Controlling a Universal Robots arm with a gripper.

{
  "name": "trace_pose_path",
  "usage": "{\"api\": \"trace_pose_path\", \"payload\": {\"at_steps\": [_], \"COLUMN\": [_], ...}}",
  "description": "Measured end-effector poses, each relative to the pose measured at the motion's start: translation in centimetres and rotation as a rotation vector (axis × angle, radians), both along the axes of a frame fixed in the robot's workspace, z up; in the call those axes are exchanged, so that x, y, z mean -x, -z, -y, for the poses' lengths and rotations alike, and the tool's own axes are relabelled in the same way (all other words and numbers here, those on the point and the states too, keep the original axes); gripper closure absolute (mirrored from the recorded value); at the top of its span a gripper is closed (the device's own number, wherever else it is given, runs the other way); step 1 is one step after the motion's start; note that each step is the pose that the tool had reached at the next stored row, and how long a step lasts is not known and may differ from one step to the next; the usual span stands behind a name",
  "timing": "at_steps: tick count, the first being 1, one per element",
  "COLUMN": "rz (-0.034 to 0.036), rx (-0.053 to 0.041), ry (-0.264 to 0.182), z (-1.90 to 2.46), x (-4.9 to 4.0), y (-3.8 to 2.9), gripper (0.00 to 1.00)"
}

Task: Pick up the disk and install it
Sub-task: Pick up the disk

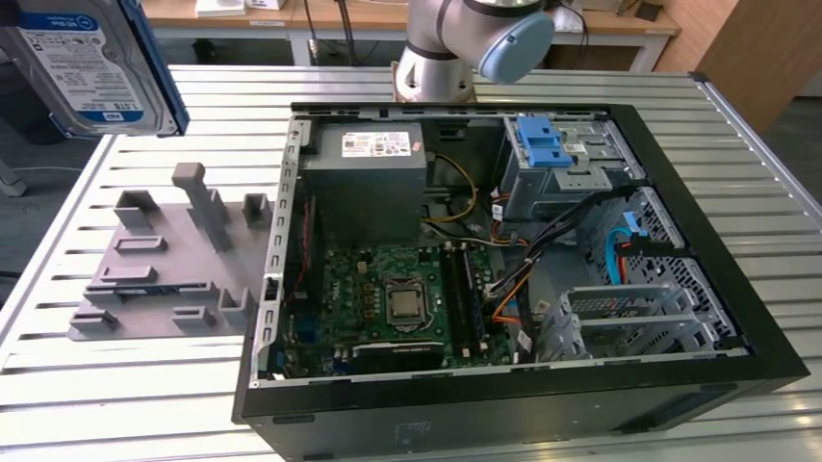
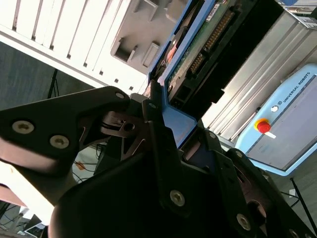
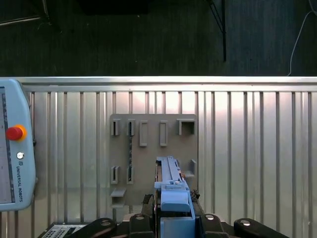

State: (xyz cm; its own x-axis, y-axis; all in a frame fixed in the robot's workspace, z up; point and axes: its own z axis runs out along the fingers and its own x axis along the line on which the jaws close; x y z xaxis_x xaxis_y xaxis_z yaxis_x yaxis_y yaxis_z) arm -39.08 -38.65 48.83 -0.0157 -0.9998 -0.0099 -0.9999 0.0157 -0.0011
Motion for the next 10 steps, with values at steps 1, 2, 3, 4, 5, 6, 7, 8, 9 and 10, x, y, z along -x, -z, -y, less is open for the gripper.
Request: {"api": "trace_pose_path", "payload": {"at_steps": [1,2,3,4,5,6,7,8,9,10], "rz": [0.0000,-0.0001,-0.0001,-0.0001,-0.0002,-0.0003,-0.0002,-0.0003,-0.0003,-0.0003], "rx": [0.0000,0.0000,0.0000,0.0000,0.0000,0.0000,0.0000,0.0001,0.0000,0.0000], "ry": [0.000,0.000,0.000,0.000,0.000,0.000,0.000,0.000,0.000,0.000], "z": [0.07,0.14,0.21,0.28,0.36,0.43,0.52,0.59,0.67,0.75], "x": [-0.17,-0.34,-0.51,-0.70,-0.88,-1.07,-1.26,-1.44,-1.62,-1.83], "y": [0.00,0.00,0.00,0.00,0.00,0.00,0.00,0.00,0.00,0.00], "gripper": [0.64,0.64,0.64,0.64,0.64,0.64,0.64,0.64,0.64,0.64]}}
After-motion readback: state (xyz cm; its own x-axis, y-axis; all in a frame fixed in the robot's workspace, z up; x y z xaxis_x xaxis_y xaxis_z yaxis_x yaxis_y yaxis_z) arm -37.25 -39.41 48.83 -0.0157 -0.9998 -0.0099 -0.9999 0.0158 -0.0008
